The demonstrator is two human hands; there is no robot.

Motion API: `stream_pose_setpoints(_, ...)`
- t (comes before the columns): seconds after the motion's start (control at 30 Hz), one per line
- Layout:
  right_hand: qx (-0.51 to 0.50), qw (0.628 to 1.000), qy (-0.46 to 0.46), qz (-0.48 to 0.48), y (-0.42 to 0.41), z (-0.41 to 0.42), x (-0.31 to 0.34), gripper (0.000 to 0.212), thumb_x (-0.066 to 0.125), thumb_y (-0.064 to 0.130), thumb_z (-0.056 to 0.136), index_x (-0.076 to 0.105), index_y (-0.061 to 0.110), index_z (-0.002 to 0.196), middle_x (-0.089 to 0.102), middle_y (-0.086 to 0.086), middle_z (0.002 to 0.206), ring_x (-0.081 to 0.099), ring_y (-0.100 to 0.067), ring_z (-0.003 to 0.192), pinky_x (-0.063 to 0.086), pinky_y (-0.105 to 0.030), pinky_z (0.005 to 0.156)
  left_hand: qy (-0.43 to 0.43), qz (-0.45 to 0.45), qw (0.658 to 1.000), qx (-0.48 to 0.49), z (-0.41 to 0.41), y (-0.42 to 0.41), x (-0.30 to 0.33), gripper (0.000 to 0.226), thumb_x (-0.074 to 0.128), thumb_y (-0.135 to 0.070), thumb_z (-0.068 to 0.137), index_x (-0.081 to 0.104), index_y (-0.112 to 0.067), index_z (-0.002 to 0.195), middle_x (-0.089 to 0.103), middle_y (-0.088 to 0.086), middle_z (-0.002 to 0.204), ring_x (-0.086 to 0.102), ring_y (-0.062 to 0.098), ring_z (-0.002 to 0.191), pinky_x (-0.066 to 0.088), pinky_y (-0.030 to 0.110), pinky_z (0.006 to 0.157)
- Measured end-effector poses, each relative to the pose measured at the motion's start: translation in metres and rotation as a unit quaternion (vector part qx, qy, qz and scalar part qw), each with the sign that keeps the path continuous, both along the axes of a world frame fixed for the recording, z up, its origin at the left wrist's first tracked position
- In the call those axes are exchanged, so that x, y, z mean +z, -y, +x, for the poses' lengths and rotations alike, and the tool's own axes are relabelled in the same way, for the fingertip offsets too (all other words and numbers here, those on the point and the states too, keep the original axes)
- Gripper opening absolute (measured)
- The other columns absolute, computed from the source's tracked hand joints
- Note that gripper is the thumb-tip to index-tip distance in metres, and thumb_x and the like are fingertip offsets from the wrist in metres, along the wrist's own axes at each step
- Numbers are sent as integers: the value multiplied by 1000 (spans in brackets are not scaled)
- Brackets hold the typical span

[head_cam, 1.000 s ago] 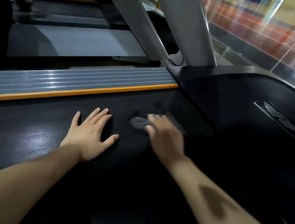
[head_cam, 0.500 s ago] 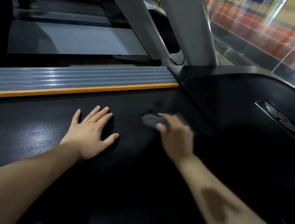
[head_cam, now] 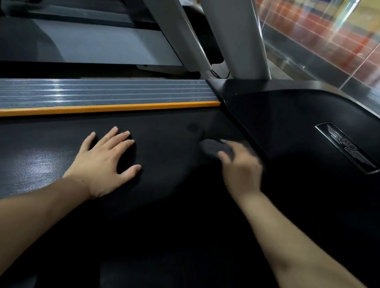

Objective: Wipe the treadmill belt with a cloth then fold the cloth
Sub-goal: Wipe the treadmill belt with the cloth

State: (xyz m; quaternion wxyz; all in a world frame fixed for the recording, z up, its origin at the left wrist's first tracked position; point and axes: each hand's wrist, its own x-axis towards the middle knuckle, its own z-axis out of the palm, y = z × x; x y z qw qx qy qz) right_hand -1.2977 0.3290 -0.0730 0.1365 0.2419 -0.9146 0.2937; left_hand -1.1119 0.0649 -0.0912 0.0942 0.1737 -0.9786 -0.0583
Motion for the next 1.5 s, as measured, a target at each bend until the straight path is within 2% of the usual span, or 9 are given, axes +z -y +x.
stream_pose_setpoints(0.17,161,986,38,19,42,67,-9,42,66,38,91,62,28,132,62,6,137,47,-11,136,40,-32,106,-45,-38,998,-31,4,-2,0,65,34,-68,90,59,-30,136,53,-9,145,35,14,146,24,45,117)
stream_pose_setpoints(0.27,153,985,42,61,15,31,5,41,66,38,92,62,29,133,61,1,137,53,-20,131,40,-33,105,-19,-36,998,-42,8,-4,6,64,30,-64,92,59,-29,137,56,-8,141,46,19,136,36,47,108)
stream_pose_setpoints(0.37,11,997,64,44,-33,-20,15,39,62,40,93,60,32,131,67,0,127,62,-28,116,46,-36,98,12,-14,999,-30,7,-12,16,59,35,-57,95,52,-28,143,50,-6,149,42,18,141,36,46,111)
stream_pose_setpoints(0.47,-20,996,75,45,-39,-16,18,40,58,39,95,58,25,133,67,0,126,62,-26,116,46,-37,97,0,9,1000,-11,19,-34,16,52,41,-47,95,54,-29,142,47,-6,152,40,19,143,35,46,112)
stream_pose_setpoints(0.77,127,989,46,53,18,85,-6,43,63,43,92,61,30,133,64,2,132,57,-21,122,40,-29,101,17,58,997,48,65,-84,-11,58,25,-49,102,24,-34,159,10,-8,170,-1,15,156,3,46,126)
stream_pose_setpoints(0.83,134,986,57,78,8,65,-1,42,62,46,91,60,34,131,66,1,129,61,-25,116,46,-33,99,9,63,997,43,68,-84,-11,58,26,-49,102,26,-33,158,11,-8,169,-1,14,156,2,48,126)
stream_pose_setpoints(1.07,-66,992,95,51,-48,4,11,34,58,40,95,59,27,127,68,-7,120,62,-32,112,43,-35,90,12,57,997,54,65,-90,-9,58,26,-51,101,28,-31,156,14,-7,169,-1,14,157,2,51,125)
stream_pose_setpoints(1.37,155,983,56,81,6,78,-1,42,62,43,92,59,33,133,61,3,137,58,-23,123,46,-35,102,12,55,997,50,66,-87,-8,59,27,-53,102,29,-31,156,15,-8,169,0,13,156,3,51,125)
stream_pose_setpoints(1.5,-15,993,94,74,-44,11,13,37,58,43,95,57,34,131,65,-2,129,61,-31,115,45,-36,94,8,45,997,55,65,-88,-8,58,27,-52,102,30,-31,155,16,-7,168,1,14,157,5,51,125)
